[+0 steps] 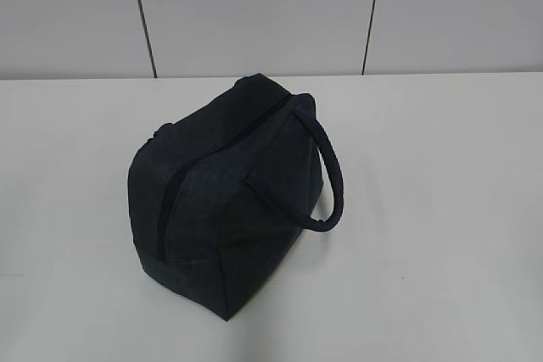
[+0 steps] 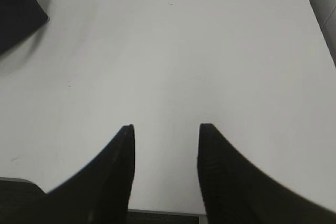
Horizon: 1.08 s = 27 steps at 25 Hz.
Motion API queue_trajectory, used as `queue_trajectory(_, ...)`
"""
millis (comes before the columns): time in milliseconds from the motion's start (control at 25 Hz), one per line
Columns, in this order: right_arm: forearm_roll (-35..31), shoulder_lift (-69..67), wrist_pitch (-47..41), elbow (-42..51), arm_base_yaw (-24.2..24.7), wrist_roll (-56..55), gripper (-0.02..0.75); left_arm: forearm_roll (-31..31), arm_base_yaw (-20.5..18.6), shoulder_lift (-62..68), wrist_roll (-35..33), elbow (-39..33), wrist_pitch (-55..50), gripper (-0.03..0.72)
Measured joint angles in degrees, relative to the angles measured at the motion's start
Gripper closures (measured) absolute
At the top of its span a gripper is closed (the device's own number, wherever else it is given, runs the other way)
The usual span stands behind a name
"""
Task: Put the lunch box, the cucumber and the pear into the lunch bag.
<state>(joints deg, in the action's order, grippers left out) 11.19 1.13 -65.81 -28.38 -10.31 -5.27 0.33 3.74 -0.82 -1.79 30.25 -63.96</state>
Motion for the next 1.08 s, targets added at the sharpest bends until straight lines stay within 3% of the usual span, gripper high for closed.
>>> queue_trajectory(1080,0.00,0.00,0.00,0.00,0.00,0.00,0.421,0.00,0.00,0.00,0.00,0.00,0.00,0.449)
